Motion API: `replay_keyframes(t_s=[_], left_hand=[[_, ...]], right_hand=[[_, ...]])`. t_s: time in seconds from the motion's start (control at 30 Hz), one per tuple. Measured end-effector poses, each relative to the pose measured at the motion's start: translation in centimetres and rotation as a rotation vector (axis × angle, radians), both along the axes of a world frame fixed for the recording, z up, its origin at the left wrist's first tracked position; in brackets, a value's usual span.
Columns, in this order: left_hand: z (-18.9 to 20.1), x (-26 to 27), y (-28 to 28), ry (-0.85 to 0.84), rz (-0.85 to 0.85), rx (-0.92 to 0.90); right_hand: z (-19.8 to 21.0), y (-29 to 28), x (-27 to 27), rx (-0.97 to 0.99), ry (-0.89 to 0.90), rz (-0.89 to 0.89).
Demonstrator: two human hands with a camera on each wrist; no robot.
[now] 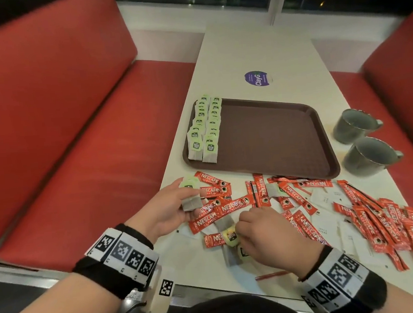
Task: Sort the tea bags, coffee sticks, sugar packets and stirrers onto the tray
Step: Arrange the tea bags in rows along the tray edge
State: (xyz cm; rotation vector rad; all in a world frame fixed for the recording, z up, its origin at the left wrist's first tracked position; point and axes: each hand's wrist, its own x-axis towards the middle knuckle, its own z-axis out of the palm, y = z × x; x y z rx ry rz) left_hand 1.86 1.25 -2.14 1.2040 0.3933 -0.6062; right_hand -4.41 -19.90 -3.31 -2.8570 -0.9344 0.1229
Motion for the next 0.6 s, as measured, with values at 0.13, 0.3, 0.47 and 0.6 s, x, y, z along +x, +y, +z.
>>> replay_keyframes(t_s=[0.13,0.3,0.47,0.6], left_hand=[[-0.1,-0.3,-0.5,0.006,-0.037,0.01],[-0.2,-0.3,-1.0,0.006,-0.11,0.043],[-0.9,0.0,-0.5,0.02,-0.114,0.067],[-1.2,-0.3,-0.2,0.035,-0.154,0.081]], right_hand=[[0.4,1.1,0.3,-0.03,0.067,-0.209],[0.1,2.8,1.1,-0.155,0.232,-0.381],[-0.4,2.6,1.3,-0.039,0.408,-0.527],[-0.3,1.5,1.6,0.138,0.522,-0.631]])
